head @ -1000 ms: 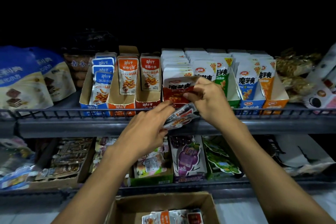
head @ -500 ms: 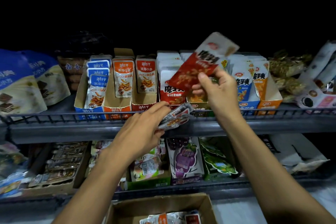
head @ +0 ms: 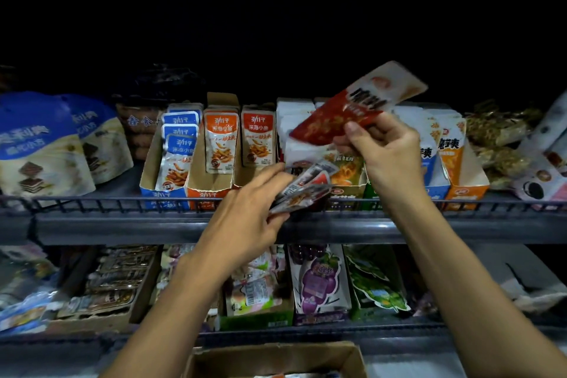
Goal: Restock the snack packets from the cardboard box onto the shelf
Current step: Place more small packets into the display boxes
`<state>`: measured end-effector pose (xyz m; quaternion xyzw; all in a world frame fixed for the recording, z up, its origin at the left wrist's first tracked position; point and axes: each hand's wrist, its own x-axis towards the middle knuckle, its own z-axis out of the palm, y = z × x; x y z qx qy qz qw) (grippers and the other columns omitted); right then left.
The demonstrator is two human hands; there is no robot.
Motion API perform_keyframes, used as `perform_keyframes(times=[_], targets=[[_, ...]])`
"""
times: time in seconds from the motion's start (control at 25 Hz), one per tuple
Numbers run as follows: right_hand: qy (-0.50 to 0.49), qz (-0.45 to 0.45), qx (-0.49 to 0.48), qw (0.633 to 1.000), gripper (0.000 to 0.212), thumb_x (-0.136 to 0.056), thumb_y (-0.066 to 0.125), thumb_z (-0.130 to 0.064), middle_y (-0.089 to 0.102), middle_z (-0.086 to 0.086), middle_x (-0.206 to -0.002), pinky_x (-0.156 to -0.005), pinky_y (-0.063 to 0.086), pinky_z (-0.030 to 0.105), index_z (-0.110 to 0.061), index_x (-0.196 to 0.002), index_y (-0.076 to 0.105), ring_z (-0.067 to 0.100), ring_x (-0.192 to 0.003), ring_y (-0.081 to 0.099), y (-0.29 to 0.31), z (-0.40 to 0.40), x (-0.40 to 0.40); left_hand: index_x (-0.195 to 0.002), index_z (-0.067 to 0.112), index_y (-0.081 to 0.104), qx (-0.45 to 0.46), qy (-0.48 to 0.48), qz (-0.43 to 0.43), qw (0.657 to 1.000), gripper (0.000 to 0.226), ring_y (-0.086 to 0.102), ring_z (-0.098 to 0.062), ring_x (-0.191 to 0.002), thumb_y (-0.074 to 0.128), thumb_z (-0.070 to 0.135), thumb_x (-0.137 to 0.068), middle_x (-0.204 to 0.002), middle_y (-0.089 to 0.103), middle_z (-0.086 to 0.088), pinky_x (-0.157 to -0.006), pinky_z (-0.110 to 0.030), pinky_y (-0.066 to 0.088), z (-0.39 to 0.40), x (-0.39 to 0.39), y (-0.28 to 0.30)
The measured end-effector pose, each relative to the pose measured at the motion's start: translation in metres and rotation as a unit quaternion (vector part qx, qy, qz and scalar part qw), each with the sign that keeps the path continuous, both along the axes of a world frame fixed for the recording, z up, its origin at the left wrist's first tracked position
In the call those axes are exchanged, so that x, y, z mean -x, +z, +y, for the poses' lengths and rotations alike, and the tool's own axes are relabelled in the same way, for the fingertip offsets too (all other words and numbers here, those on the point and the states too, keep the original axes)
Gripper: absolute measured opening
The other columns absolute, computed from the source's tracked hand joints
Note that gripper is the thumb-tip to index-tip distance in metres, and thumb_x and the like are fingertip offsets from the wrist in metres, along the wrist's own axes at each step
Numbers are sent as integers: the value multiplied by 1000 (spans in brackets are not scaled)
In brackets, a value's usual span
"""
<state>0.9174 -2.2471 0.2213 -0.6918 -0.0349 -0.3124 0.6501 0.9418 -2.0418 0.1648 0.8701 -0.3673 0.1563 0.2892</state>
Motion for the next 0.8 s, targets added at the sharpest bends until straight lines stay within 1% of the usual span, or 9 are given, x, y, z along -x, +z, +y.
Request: perform_keyframes(times=[0.08, 0.12, 0.2, 0.28, 0.4, 0.48, 0.6, 0.68, 0.8], targets=[[-16, 52, 129, 990, 7, -91, 64, -17, 72, -4, -94, -78, 56, 31, -23, -94, 66, 12, -88, 69, -3, -1, -3, -135, 33, 46, -12, 0, -5, 1000, 60, 60, -20, -117, 74, 19, -84, -149, 41, 13, -94, -44, 52, 1, 0, -1], [-24, 70, 203, 976, 5, -92, 63, -21, 71, -6, -91, -76, 55, 29, -22, -94, 67, 9, -86, 68, -2, -2, -3, -136, 34, 44, -20, 6, -3, 1000, 61, 61, -21, -118, 74, 19, -84, -153, 37, 14, -98, -45, 52, 1, 2, -1], [-22, 107, 282, 953, 19, -95, 57, -26, 69, -4, -82, -66, 50, 24, -12, -93, 70, 8, -73, 63, 3, -4, -4, -138, 36, 43, -40, 20, 17, 999, 62, 62, -23, -119, 73, 19, -86, -160, 24, 15, -102, -46, 50, -1, 6, -1], [11, 160, 301, 940, 35, -99, 48, -27, 59, -2, -71, -60, 41, 20, 2, -88, 64, 8, -59, 52, 6, -7, -2, -138, 37, 43, -51, 28, 29, 998, 61, 62, -23, -118, 72, 19, -87, -161, 17, 17, -104, -43, 48, -1, 8, -2], [50, 197, 334, 920, 48, -101, 38, -36, 53, 7, -76, -71, 44, 43, 5, -83, 54, 21, -67, 47, 2, -9, 0, -137, 36, 43, -46, 29, 22, 998, 61, 61, -24, -118, 72, 19, -87, -161, 19, 17, -100, -40, 48, 1, 9, -4], [4, 137, 336, 932, 38, -99, 44, -40, 59, 8, -80, -72, 48, 45, -7, -84, 59, 27, -72, 55, 1, -5, 0, -136, 37, 42, -47, 33, 26, 998, 60, 61, -24, -119, 71, 20, -87, -161, 19, 16, -100, -41, 48, 1, 8, -4], [-63, 6, 336, 940, 13, -94, 58, -32, 64, 2, -82, -63, 54, 40, -23, -99, 65, 24, -72, 61, 10, -1, -2, -136, 36, 41, -38, 37, 39, 998, 60, 60, -23, -118, 71, 19, -87, -159, 23, 15, -101, -42, 50, -1, 7, -5], [-43, 36, 371, 927, 13, -93, 60, -30, 66, 0, -81, -68, 55, 44, -21, -97, 69, 21, -74, 63, 15, 1, -8, -135, 35, 40, -28, 27, 35, 999, 60, 62, -24, -113, 70, 19, -87, -152, 29, 16, -95, -44, 53, -2, 5, -5], [-32, 115, 417, 901, 17, -93, 59, -29, 64, -7, -75, -67, 52, 39, -18, -87, 71, 12, -69, 59, 19, 2, -16, -134, 35, 38, -32, 22, 32, 999, 60, 62, -23, -109, 71, 18, -86, -146, 31, 17, -91, -43, 54, -3, 4, -9]])
